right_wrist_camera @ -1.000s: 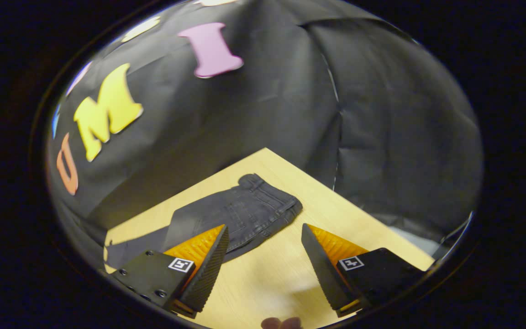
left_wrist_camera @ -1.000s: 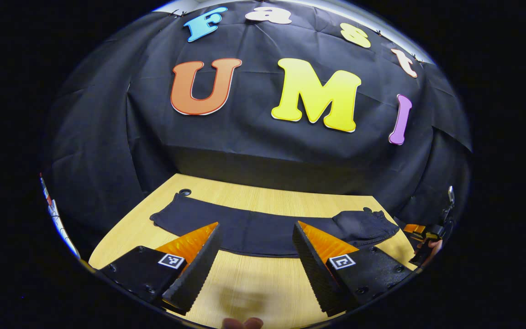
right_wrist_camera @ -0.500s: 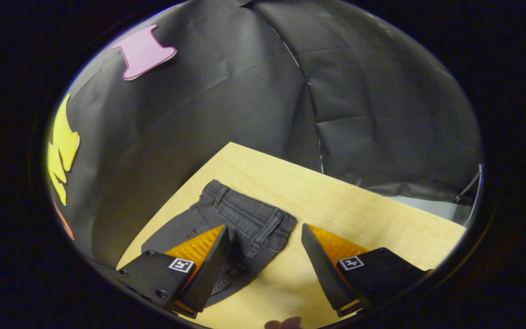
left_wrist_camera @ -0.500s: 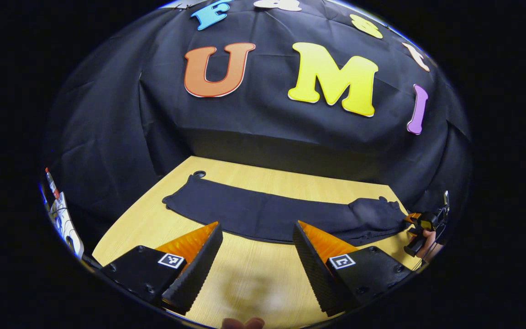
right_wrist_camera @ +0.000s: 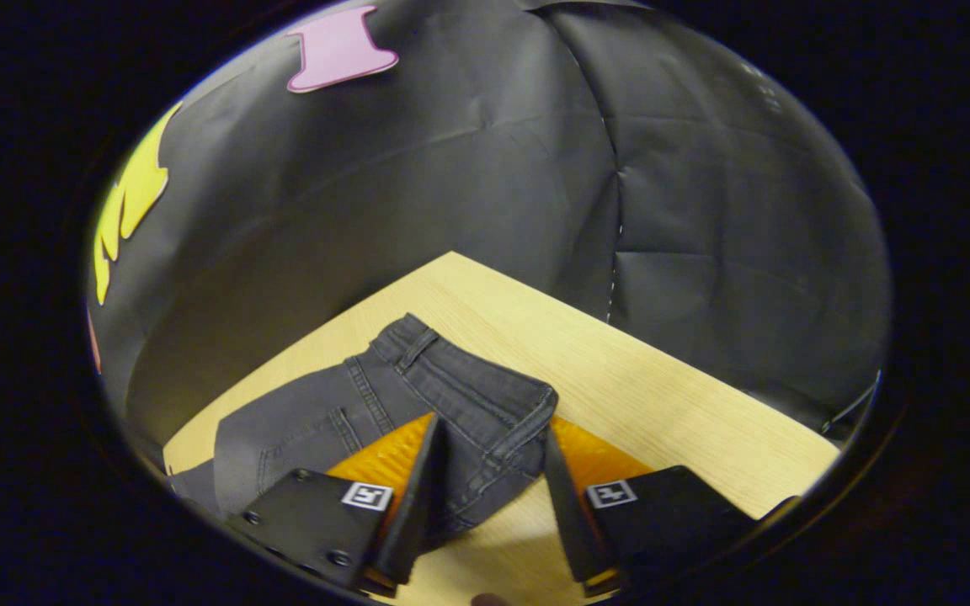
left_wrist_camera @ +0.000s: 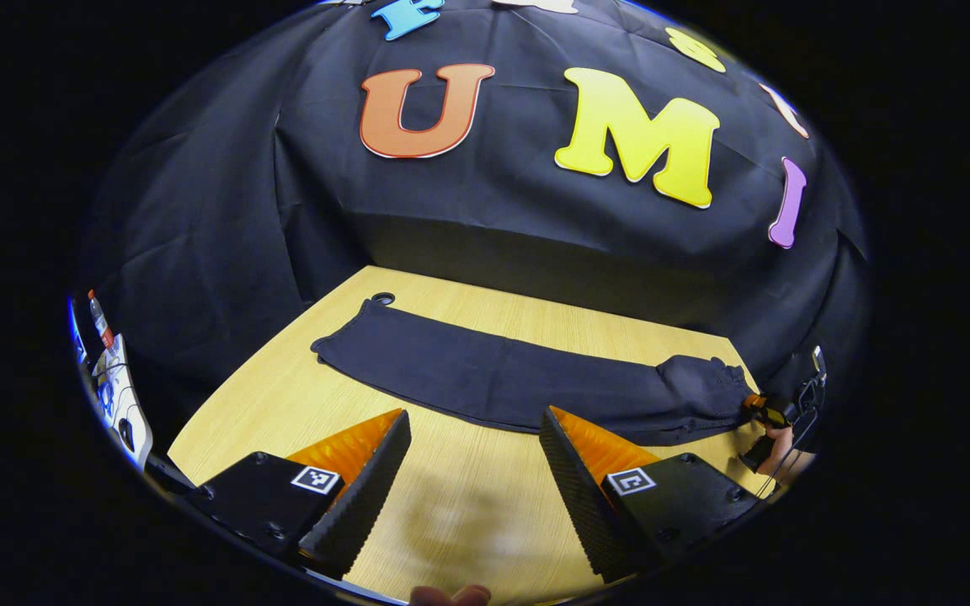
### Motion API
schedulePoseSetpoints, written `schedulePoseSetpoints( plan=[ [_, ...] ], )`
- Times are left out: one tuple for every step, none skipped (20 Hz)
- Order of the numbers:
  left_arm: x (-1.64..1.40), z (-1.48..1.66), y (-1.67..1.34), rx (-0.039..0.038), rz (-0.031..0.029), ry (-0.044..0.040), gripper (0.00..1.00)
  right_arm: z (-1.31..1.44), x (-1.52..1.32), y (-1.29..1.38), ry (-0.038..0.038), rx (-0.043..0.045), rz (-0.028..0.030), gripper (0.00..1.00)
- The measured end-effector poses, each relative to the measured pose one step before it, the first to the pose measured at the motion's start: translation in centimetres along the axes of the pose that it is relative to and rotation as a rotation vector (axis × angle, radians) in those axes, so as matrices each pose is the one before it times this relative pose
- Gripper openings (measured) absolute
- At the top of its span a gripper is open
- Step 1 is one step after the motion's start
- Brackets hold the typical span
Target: Grasp the waist and the cuffs of the jeans and fold them to make the two legs overlap; first hold the waist and fold one-third of the jeans toward the cuffs, then hold the cuffs and fold the remaining one-third in the same direction to finish folding.
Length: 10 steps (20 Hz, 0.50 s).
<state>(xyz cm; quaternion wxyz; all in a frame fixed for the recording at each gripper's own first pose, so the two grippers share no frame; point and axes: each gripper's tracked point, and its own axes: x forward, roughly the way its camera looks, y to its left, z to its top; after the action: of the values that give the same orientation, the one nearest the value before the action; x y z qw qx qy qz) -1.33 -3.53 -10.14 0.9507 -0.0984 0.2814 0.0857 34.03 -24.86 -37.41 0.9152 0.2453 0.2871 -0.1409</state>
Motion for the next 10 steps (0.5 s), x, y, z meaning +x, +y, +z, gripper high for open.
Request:
schedulePoseSetpoints(
  plan=[
    [-0.094, -0.002, 0.124, -0.0021, -0.00012, -0.00192, 0.99, 0.425, -0.149, 1.364, 0.00205, -0.0074, -0.00023, 0.38],
    [-0.149, 0.003, 0.102, -0.00183, 0.00215, -0.00062, 0.99, -0.097, -0.263, 0.708, 0.02697, -0.03298, 0.00188, 0.26],
    [-0.203, -0.002, 0.29, -0.00503, 0.00034, -0.00398, 0.99, 1.226, -0.501, 0.064, -0.00794, -0.02216, 0.00872, 0.13],
    [-0.171, -0.048, 0.003, -0.0078, -0.00092, -0.00518, 0.99, 0.7, -0.326, 0.641, 0.00407, -0.0227, 0.00512, 0.17],
    [-0.143, 0.027, 0.236, -0.00689, 0.00046, -0.0051, 0.99, 0.75, -0.965, 0.499, -0.00144, -0.02078, 0.01236, 0.08],
    [-0.09, -0.016, 0.235, -0.00868, 0.00167, -0.0053, 0.99, 1.25, -1.065, 0.812, -0.01296, -0.01686, 0.01942, 0.09],
    [-0.087, -0.158, 0.132, -0.0124, 0.00031, -0.00235, 0.99, 0.886, -0.96, 0.878, -0.0198, -0.02262, 0.02143, 0.05],
    [-0.05, -0.051, 0.26, -0.01686, 0.00123, -0.00175, 0.99, 1.474, -0.895, 1.391, -0.0264, -0.03353, 0.02073, 0.08],
    [-0.073, -0.166, 0.32, -0.01827, 0.00086, -0.00591, 0.99, 0.552, -1.525, 0.753, -0.02472, -0.03472, 0.01873, 0.08],
    [-0.146, -0.017, 0.292, -0.01835, 0.00095, -0.00532, 0.99, 1.268, -1.301, 1.577, -0.03059, -0.03046, 0.02073, 0.08]
  ],
)
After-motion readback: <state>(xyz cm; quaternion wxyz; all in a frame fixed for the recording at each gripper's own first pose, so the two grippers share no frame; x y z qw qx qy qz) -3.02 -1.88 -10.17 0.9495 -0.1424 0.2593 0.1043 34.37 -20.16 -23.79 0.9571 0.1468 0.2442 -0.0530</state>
